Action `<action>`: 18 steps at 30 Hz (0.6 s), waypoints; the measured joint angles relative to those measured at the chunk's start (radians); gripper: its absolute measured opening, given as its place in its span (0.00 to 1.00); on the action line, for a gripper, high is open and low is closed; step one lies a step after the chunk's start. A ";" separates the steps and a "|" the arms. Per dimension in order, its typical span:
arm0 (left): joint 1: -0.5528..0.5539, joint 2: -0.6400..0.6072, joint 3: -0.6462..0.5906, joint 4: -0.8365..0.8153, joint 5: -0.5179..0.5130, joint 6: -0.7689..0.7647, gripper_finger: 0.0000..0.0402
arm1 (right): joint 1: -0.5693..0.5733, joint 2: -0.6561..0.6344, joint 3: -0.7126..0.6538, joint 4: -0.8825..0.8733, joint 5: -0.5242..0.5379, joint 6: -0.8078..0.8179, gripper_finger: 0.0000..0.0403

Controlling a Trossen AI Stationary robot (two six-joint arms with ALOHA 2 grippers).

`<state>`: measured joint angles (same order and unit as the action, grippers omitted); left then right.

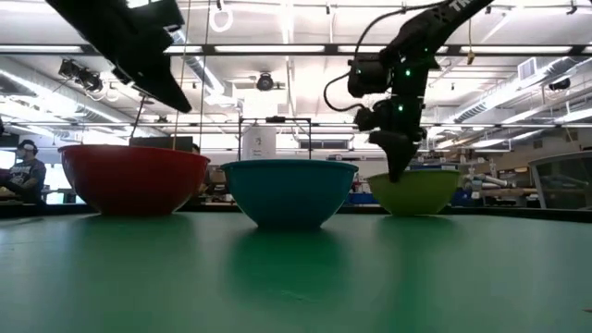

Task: Nest bowls inside each other
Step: Stack the green bowl on top of the orange bowl

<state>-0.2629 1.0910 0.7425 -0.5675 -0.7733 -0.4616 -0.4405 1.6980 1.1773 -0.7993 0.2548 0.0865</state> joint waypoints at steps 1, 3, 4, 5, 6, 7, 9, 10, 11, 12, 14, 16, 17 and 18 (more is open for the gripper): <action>0.011 0.009 0.000 0.034 0.016 0.033 0.29 | 0.023 -0.003 0.002 -0.001 -0.010 -0.039 0.09; 0.026 0.025 0.000 0.081 0.041 0.124 0.29 | 0.082 -0.012 0.011 0.004 -0.023 -0.121 0.10; 0.034 0.031 0.000 0.113 0.049 0.190 0.29 | 0.115 -0.021 0.015 0.009 -0.027 -0.171 0.09; 0.040 0.037 0.000 0.143 0.054 0.271 0.29 | 0.150 -0.034 0.015 0.014 -0.033 -0.221 0.07; 0.043 0.042 0.000 0.167 0.054 0.349 0.29 | 0.187 -0.048 0.015 0.019 -0.042 -0.268 0.06; 0.044 0.045 0.000 0.195 0.054 0.429 0.29 | 0.223 -0.060 0.015 0.029 -0.053 -0.304 0.06; 0.044 0.055 0.000 0.264 0.055 0.583 0.32 | 0.295 -0.086 0.015 0.062 -0.059 -0.342 0.06; 0.044 0.057 0.000 0.299 0.057 0.644 0.33 | 0.329 -0.099 0.015 0.082 -0.054 -0.352 0.06; 0.044 0.057 0.000 0.335 0.059 0.693 0.36 | 0.362 -0.113 0.016 0.099 -0.051 -0.360 0.06; 0.044 0.057 0.000 0.380 0.065 0.734 0.39 | 0.392 -0.126 0.016 0.114 -0.050 -0.371 0.06; 0.055 0.067 0.001 0.472 0.091 0.809 0.46 | 0.453 -0.145 0.016 0.145 -0.033 -0.410 0.06; 0.065 0.080 0.001 0.533 0.099 0.880 0.54 | 0.510 -0.156 0.016 0.176 -0.008 -0.478 0.06; 0.066 0.089 0.001 0.553 0.113 0.914 0.57 | 0.537 -0.158 0.016 0.187 0.004 -0.524 0.06; 0.070 0.101 0.003 0.574 0.141 0.957 0.60 | 0.561 -0.159 0.016 0.197 0.019 -0.571 0.06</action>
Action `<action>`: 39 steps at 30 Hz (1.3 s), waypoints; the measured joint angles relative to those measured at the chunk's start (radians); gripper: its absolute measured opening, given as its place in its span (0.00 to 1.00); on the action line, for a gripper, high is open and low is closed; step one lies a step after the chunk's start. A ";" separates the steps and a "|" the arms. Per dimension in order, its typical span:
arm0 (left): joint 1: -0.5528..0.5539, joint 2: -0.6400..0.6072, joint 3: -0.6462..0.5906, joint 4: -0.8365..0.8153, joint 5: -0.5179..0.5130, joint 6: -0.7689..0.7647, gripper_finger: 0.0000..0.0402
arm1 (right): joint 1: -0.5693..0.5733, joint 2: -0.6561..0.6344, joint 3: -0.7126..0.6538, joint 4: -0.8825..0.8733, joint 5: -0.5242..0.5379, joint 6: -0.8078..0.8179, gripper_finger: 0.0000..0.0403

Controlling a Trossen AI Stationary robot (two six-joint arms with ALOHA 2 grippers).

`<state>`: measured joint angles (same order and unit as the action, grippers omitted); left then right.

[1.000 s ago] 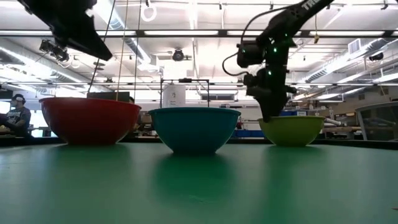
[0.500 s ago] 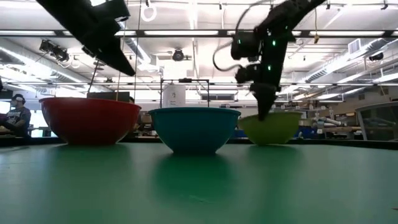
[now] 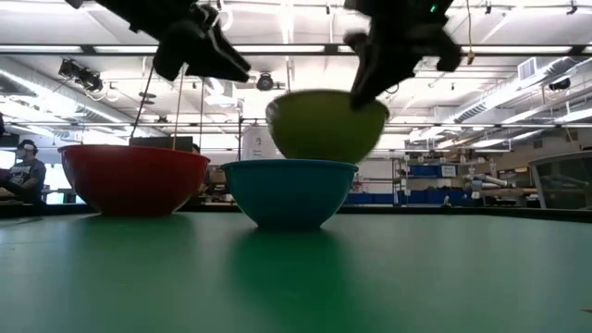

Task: Nest bowls inside each other
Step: Stack the green bowl on top of the orange bowl

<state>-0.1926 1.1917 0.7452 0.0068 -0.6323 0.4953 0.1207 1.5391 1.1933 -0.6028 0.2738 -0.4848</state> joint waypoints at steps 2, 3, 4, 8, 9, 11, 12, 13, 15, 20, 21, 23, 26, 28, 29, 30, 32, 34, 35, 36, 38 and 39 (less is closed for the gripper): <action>0.000 0.026 0.006 0.000 0.044 0.060 0.63 | 0.043 0.006 0.000 0.007 0.039 -0.095 0.06; -0.002 0.043 0.009 -0.005 0.053 0.082 0.64 | 0.061 0.010 0.000 0.009 0.062 -0.124 0.06; -0.003 0.060 0.013 -0.006 0.054 0.108 0.64 | 0.075 0.013 0.000 0.012 0.088 -0.144 0.06; -0.014 0.108 0.024 0.002 0.053 0.209 0.58 | 0.097 0.009 0.000 0.060 0.127 -0.153 0.06; -0.014 0.120 0.027 0.002 0.052 0.234 0.56 | 0.097 0.005 0.000 0.067 0.124 -0.153 0.06; -0.013 0.143 0.038 -0.002 0.039 0.250 0.51 | 0.098 0.004 0.000 0.077 0.109 -0.157 0.07; -0.010 0.152 0.046 -0.006 0.025 0.252 0.47 | 0.098 0.004 0.000 0.082 0.103 -0.162 0.07; -0.007 0.161 0.054 -0.011 0.014 0.257 0.44 | 0.098 0.004 0.000 0.084 0.102 -0.166 0.08; -0.006 0.171 0.063 -0.023 -0.003 0.273 0.36 | 0.096 0.005 0.000 0.093 0.107 -0.159 0.09; -0.010 0.167 0.068 -0.036 -0.039 0.340 0.13 | 0.098 0.002 0.000 0.115 0.220 -0.025 0.16; -0.009 0.163 0.069 -0.039 -0.053 0.342 0.09 | 0.099 -0.001 0.001 0.119 0.238 0.006 0.19; 0.001 0.160 0.073 -0.050 -0.068 0.344 0.03 | 0.101 -0.015 0.002 0.130 0.246 0.071 0.26; 0.020 0.158 0.074 -0.064 -0.074 0.335 0.03 | 0.118 -0.050 0.002 0.161 0.157 0.137 0.37; 0.033 0.157 0.075 -0.066 -0.107 0.313 0.03 | 0.129 -0.081 0.001 0.181 0.053 0.151 0.44; 0.038 0.156 0.076 -0.068 -0.124 0.314 0.03 | 0.132 -0.097 0.001 0.204 0.029 0.153 0.47; 0.043 0.156 0.076 -0.071 -0.145 0.308 0.03 | 0.135 -0.116 0.001 0.231 0.010 0.156 0.50; 0.052 0.156 0.076 -0.078 -0.187 0.301 0.02 | 0.139 -0.158 0.001 0.273 0.004 0.171 0.54; 0.058 0.156 0.076 -0.086 -0.193 0.286 0.02 | 0.139 -0.195 0.001 0.313 0.006 0.180 0.57; 0.059 0.156 0.076 -0.094 -0.192 0.281 0.01 | 0.140 -0.211 0.001 0.325 0.015 0.184 0.58; 0.059 0.156 0.076 -0.101 -0.191 0.278 0.01 | 0.140 -0.227 0.001 0.332 0.035 0.192 0.58; 0.057 0.156 0.076 -0.119 -0.193 0.277 0.01 | 0.141 -0.258 0.001 0.335 0.087 0.208 0.59; 0.054 0.155 0.076 -0.132 -0.209 0.280 0.01 | 0.140 -0.272 0.001 0.334 0.120 0.221 0.59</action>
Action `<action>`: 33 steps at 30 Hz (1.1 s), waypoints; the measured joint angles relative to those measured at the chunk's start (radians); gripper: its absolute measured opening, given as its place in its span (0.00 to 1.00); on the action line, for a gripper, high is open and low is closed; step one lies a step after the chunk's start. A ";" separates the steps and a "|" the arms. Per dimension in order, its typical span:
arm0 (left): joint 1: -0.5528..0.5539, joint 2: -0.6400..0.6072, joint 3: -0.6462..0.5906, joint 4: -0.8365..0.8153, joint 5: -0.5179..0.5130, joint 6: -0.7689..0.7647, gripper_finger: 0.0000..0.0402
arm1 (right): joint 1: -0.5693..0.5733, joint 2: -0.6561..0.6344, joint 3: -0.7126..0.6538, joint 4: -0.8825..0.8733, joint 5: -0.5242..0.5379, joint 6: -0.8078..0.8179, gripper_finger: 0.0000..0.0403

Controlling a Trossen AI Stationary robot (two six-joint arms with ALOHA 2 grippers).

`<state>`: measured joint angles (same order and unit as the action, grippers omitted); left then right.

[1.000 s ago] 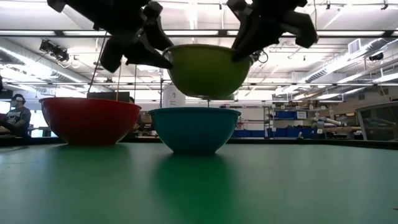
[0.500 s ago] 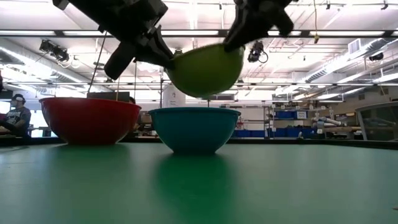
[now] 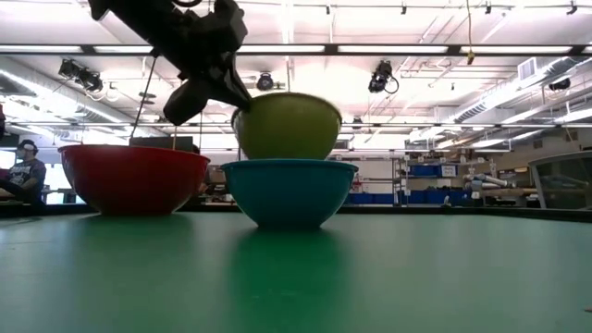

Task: Nest bowls inside each other
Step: Stack the green bowl on top of the orange bowl

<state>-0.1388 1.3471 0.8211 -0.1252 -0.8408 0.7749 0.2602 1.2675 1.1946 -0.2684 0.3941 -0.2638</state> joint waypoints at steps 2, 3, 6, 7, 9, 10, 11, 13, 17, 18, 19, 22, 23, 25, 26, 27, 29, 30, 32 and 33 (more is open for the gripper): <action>-0.008 -0.010 0.005 -0.051 -0.062 0.001 0.01 | -0.004 -0.020 0.000 -0.007 0.061 0.027 0.58; -0.011 -0.016 0.017 -0.081 -0.092 -0.007 0.01 | -0.008 -0.025 0.000 -0.016 0.080 0.036 0.58; -0.008 -0.040 0.056 -0.149 -0.109 -0.097 0.01 | -0.019 -0.029 0.000 -0.035 0.089 0.060 0.58; -0.007 -0.042 0.067 -0.165 -0.108 -0.132 0.01 | -0.022 -0.028 0.000 -0.035 0.089 0.065 0.58; -0.009 -0.042 0.082 -0.189 -0.105 -0.174 0.01 | -0.026 -0.021 0.000 -0.040 0.089 0.075 0.58; -0.013 -0.041 0.084 -0.204 -0.103 -0.179 0.01 | -0.032 -0.014 0.000 -0.037 0.088 0.078 0.58; -0.019 -0.041 0.084 -0.207 -0.100 -0.179 0.00 | -0.035 -0.010 0.000 -0.041 0.087 0.078 0.58; -0.028 -0.041 0.084 -0.207 -0.097 -0.171 0.00 | -0.037 0.005 -0.002 -0.048 0.085 0.082 0.58; -0.051 -0.041 0.085 -0.189 -0.106 -0.122 0.00 | -0.047 0.030 -0.002 -0.052 0.088 0.089 0.58; -0.057 -0.040 0.085 -0.179 -0.120 -0.101 0.00 | -0.049 0.042 -0.002 -0.057 0.092 0.089 0.58; -0.065 -0.040 0.085 -0.170 -0.140 -0.076 0.00 | -0.052 0.056 -0.002 -0.060 0.095 0.089 0.58; -0.085 -0.040 0.085 -0.145 -0.219 -0.003 0.00 | -0.063 0.105 -0.002 -0.053 0.128 0.089 0.58; -0.092 -0.040 0.085 -0.144 -0.250 0.011 0.00 | -0.066 0.120 -0.002 -0.053 0.149 0.089 0.58; -0.097 -0.040 0.085 -0.145 -0.308 0.020 0.00 | -0.069 0.148 -0.002 -0.041 0.193 0.089 0.58; -0.097 -0.042 0.085 -0.150 -0.334 0.017 0.00 | -0.070 0.159 -0.002 -0.040 0.211 0.089 0.58; -0.096 -0.050 0.085 -0.166 -0.352 -0.004 0.00 | -0.070 0.169 -0.002 -0.036 0.227 0.089 0.58; -0.096 -0.068 0.085 -0.204 -0.390 -0.098 0.00 | -0.070 0.179 -0.002 -0.031 0.242 0.089 0.58; -0.095 -0.079 0.086 -0.240 -0.408 -0.173 0.00 | -0.070 0.181 -0.002 -0.031 0.242 0.091 0.58; -0.094 -0.107 0.086 -0.380 -0.438 -0.358 0.00 | -0.069 0.181 -0.002 -0.034 0.242 0.106 0.58; -0.094 -0.120 0.085 -0.462 -0.450 -0.454 0.00 | -0.069 0.180 -0.002 -0.038 0.242 0.114 0.58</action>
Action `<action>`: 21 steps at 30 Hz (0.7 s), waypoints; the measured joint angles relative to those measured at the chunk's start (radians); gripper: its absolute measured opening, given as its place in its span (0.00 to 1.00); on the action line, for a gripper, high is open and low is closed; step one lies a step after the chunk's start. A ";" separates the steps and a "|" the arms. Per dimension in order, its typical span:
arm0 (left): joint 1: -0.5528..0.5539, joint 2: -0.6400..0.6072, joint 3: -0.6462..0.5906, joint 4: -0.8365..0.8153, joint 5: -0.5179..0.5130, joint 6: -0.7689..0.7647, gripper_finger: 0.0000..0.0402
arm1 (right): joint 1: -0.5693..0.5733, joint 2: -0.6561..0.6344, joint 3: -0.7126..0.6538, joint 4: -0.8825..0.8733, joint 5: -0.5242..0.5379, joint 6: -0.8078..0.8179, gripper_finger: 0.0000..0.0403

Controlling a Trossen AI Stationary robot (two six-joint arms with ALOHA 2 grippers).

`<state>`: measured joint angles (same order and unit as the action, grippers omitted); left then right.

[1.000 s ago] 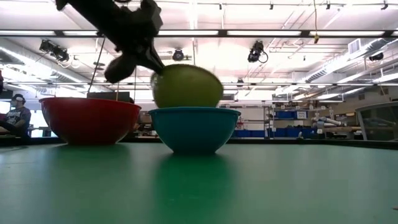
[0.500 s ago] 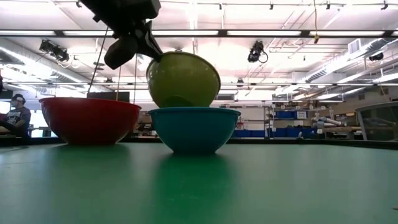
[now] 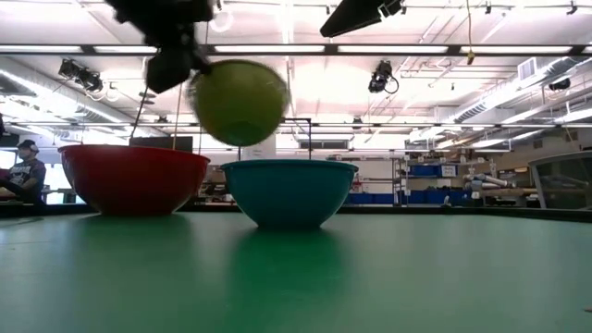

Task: Nest bowls inside each other
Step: Stack the green bowl on top of the orange bowl

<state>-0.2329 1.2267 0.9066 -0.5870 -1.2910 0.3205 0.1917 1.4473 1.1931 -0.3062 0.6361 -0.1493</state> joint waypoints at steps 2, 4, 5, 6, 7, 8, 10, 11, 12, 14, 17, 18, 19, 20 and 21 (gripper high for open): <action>0.000 -0.030 0.000 -0.200 -0.005 -0.217 0.00 | 0.004 -0.005 0.000 -0.009 0.000 0.009 0.58; 0.000 -0.046 0.000 -0.388 -0.007 -0.420 0.00 | 0.008 -0.012 0.000 -0.010 0.000 0.010 0.58; -0.001 -0.050 0.000 -0.480 -0.009 -0.519 0.00 | 0.009 -0.015 0.000 -0.009 0.000 0.011 0.58; -0.004 -0.051 0.000 -0.569 -0.007 -0.604 0.00 | 0.009 -0.017 0.000 -0.009 0.000 0.011 0.58; -0.009 -0.052 -0.001 -0.643 -0.005 -0.679 0.00 | 0.009 -0.017 0.000 -0.009 0.000 0.011 0.58; -0.013 -0.052 -0.001 -0.706 -0.002 -0.743 0.00 | 0.009 -0.017 0.000 -0.010 0.000 0.012 0.58; -0.022 -0.052 -0.001 -0.807 0.018 -0.836 0.00 | 0.009 -0.015 0.000 -0.011 -0.001 0.017 0.58; -0.023 -0.052 -0.001 -0.836 0.035 -0.870 0.00 | 0.008 -0.014 0.000 -0.008 -0.001 0.020 0.58; -0.022 -0.052 -0.001 -0.855 0.058 -0.899 0.00 | 0.008 -0.013 0.000 -0.010 -0.001 0.021 0.58; -0.014 -0.052 -0.001 -0.864 0.130 -0.940 0.00 | 0.008 -0.012 0.000 -0.010 -0.002 0.028 0.58; 0.005 -0.052 -0.001 -0.866 0.240 -1.006 0.04 | 0.008 -0.013 0.000 -0.010 -0.005 0.042 0.58; 0.009 -0.052 -0.002 -0.864 0.259 -1.034 0.06 | 0.008 -0.013 0.000 -0.010 -0.006 0.044 0.58; 0.013 -0.052 -0.003 -0.863 0.270 -1.057 0.10 | 0.008 -0.013 0.000 -0.010 -0.009 0.047 0.58; 0.017 -0.052 -0.006 -0.865 0.282 -1.075 0.14 | 0.008 -0.013 0.000 -0.012 -0.015 0.054 0.58; 0.019 -0.052 -0.009 -0.865 0.300 -1.093 0.19 | 0.008 -0.013 0.000 -0.018 -0.031 0.069 0.58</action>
<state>-0.2140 1.1751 0.8974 -1.4517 -0.9909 -0.7727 0.1997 1.4342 1.1931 -0.3247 0.6053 -0.0800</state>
